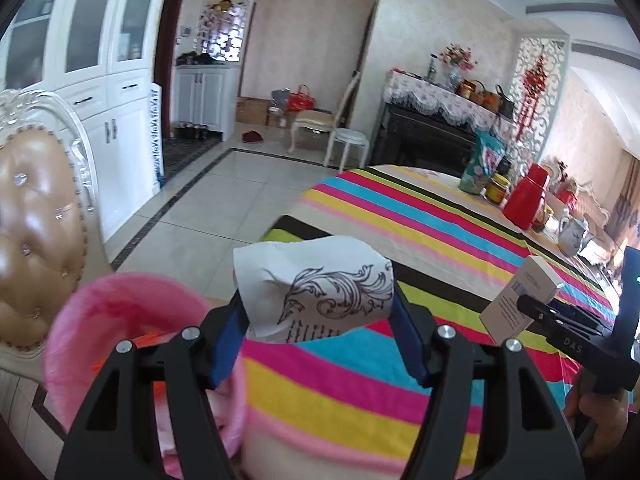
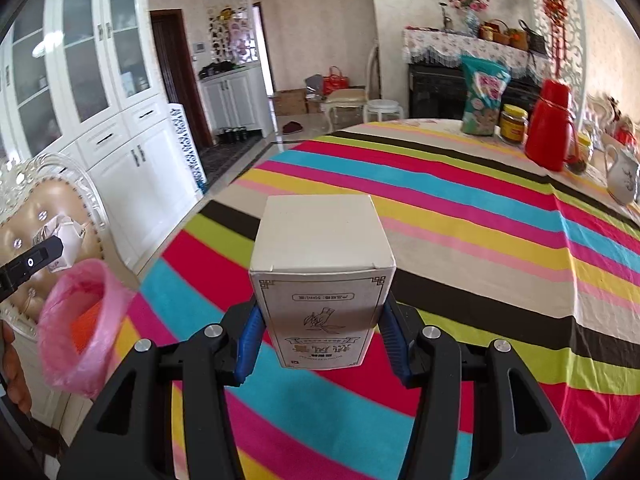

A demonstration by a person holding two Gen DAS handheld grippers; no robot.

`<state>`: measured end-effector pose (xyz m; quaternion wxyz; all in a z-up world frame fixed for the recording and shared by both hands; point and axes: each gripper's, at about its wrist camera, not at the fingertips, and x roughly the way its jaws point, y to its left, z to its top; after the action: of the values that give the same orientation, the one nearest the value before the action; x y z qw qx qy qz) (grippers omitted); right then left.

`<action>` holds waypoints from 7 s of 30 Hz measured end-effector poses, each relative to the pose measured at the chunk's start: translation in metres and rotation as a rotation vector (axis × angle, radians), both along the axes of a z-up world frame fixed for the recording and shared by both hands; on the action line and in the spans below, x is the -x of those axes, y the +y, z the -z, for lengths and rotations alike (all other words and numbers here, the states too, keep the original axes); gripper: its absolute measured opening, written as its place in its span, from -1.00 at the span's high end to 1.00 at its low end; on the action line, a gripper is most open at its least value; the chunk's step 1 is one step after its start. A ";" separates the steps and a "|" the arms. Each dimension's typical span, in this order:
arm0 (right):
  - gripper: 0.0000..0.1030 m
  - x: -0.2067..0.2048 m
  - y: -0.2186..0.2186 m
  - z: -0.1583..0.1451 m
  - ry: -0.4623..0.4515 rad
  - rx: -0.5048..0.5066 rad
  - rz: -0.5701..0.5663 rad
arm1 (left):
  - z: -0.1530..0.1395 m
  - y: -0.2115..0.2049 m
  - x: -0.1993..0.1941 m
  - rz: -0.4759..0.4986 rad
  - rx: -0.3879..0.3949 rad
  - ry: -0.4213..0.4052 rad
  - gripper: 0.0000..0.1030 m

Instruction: Collect trash

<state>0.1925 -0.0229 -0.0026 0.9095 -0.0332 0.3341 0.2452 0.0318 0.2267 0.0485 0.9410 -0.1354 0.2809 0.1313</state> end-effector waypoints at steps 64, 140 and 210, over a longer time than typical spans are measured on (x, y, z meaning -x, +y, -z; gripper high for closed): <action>0.02 0.142 0.300 0.007 0.000 0.068 -0.466 | 0.010 0.159 0.147 -0.226 0.027 -0.012 -0.27; -0.65 0.184 0.207 0.013 -0.045 -0.006 -0.433 | 0.019 0.074 0.195 -0.264 -0.095 0.079 -0.91; -0.65 0.178 0.210 0.027 -0.021 0.019 -0.424 | 0.031 0.080 0.185 -0.250 -0.038 0.100 -0.91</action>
<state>0.0146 0.1874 -0.0293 0.8407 -0.1141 0.3123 0.4273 -0.1528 0.3065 0.0172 0.9046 -0.1447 0.3058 0.2593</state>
